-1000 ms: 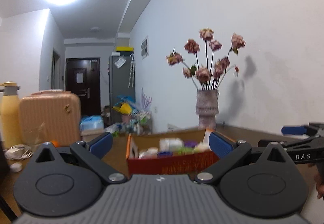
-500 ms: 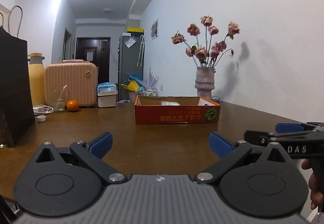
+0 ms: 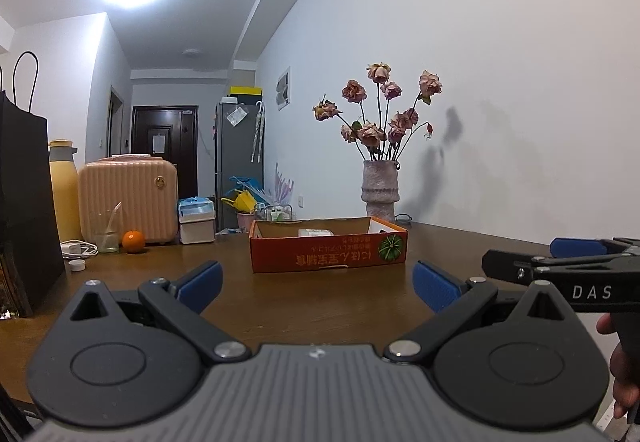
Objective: Organize rigid objects
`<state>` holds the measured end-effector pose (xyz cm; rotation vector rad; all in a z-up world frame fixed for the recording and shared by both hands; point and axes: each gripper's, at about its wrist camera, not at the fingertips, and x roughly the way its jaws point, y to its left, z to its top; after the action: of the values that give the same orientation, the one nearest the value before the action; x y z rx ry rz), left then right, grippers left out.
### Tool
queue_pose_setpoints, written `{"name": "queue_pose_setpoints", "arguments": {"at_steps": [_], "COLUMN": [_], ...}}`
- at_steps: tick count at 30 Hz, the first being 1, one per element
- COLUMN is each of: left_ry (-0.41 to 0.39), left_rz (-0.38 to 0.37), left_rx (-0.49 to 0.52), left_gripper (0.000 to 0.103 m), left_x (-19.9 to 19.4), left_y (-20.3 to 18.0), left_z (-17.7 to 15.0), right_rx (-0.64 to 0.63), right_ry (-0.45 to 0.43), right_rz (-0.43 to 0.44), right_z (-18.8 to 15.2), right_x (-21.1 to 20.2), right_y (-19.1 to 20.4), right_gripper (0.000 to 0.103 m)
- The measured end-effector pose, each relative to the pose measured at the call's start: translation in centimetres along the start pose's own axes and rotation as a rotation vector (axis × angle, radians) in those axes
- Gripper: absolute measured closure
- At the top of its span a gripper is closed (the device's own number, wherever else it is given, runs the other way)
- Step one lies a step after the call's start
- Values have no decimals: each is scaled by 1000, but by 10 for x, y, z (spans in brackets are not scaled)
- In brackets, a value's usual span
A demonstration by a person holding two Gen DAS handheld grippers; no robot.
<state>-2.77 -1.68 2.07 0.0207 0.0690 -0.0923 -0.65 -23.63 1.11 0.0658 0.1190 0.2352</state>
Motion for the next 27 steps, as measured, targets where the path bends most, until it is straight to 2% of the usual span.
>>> {"name": "queue_pose_setpoints", "arguments": {"at_steps": [27], "left_ry": [10], "left_rz": [3], "left_rx": [-2], "left_gripper": [0], "left_x": [2], "left_y": [3], "left_z": [-3], "right_rx": [-1], "right_ry": [22], "right_rz": [13], "right_z": [-2], "right_x": [5], "right_y": [2], "right_gripper": [0]}}
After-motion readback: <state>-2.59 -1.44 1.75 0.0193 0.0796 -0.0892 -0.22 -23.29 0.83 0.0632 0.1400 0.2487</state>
